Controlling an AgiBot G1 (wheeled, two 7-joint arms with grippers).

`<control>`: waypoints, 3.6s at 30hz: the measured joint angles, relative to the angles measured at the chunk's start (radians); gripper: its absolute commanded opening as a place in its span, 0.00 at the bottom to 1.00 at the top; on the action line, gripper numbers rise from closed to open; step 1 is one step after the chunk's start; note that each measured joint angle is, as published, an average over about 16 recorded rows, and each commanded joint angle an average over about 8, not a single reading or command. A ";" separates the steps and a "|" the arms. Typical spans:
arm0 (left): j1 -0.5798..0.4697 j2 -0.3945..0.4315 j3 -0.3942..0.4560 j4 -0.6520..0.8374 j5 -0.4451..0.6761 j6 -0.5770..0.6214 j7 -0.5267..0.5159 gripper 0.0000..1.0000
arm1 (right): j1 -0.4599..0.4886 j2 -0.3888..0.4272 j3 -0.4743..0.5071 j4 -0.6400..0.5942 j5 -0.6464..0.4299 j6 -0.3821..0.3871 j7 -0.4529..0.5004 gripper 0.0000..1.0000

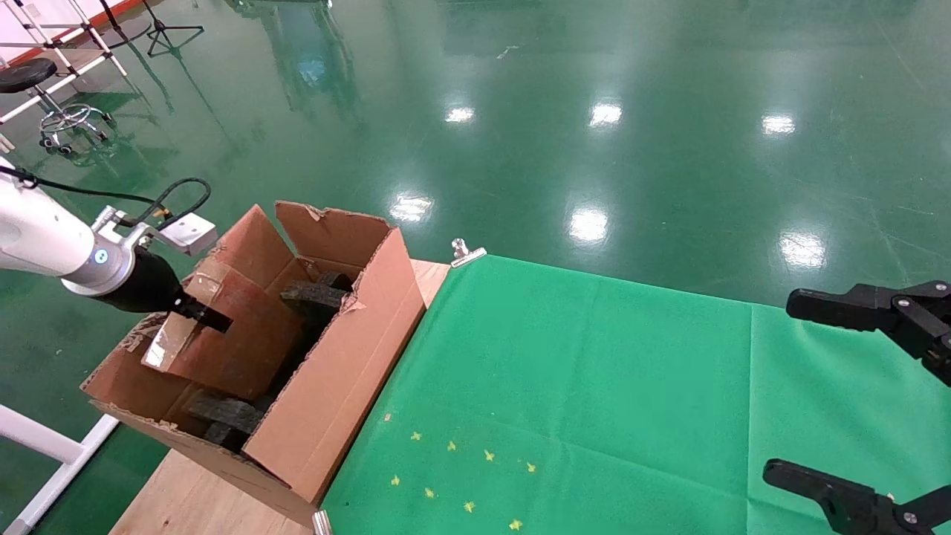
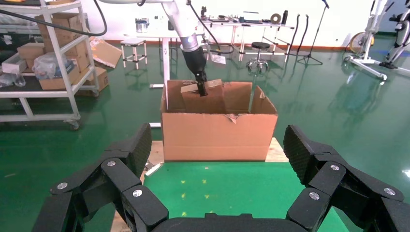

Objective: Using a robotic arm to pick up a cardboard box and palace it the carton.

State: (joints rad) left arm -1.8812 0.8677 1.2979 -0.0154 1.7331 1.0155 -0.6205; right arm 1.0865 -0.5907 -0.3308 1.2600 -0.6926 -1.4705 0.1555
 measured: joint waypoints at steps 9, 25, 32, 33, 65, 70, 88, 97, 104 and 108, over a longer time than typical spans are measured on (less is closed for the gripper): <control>0.049 0.000 -0.015 0.000 -0.022 -0.021 0.027 0.00 | 0.000 0.000 0.000 0.000 0.000 0.000 0.000 1.00; 0.096 0.000 -0.034 0.007 -0.049 -0.052 0.039 1.00 | 0.000 0.000 0.000 0.000 0.000 0.000 0.000 1.00; 0.097 0.000 -0.035 0.006 -0.052 -0.055 0.040 1.00 | 0.000 0.000 0.000 0.000 0.000 0.000 0.000 1.00; 0.097 0.000 -0.035 0.006 -0.051 -0.055 0.040 1.00 | 0.000 0.000 0.000 0.000 0.000 0.000 0.000 1.00; -0.004 -0.110 -0.125 -0.076 -0.183 0.087 0.120 1.00 | 0.000 0.000 0.000 0.000 0.000 0.000 0.000 1.00; -0.042 -0.164 -0.163 -0.124 -0.241 0.161 0.151 1.00 | 0.000 0.000 0.000 0.000 0.000 0.000 0.000 1.00; -0.036 -0.211 -0.217 -0.220 -0.305 0.236 0.177 1.00 | 0.000 0.000 -0.001 -0.001 0.001 0.001 0.000 1.00; 0.070 -0.216 -0.318 -0.351 -0.393 0.266 0.209 1.00 | 0.000 0.000 -0.001 -0.001 0.001 0.001 -0.001 1.00; 0.172 -0.222 -0.415 -0.478 -0.477 0.296 0.240 1.00 | 0.000 0.000 -0.001 -0.001 0.001 0.001 -0.001 1.00; 0.231 -0.225 -0.471 -0.551 -0.526 0.313 0.258 1.00 | 0.000 0.000 -0.001 -0.001 0.001 0.001 -0.001 1.00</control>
State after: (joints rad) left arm -1.6503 0.6427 0.8272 -0.5669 1.2071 1.3282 -0.3629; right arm 1.0864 -0.5902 -0.3316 1.2591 -0.6918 -1.4698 0.1549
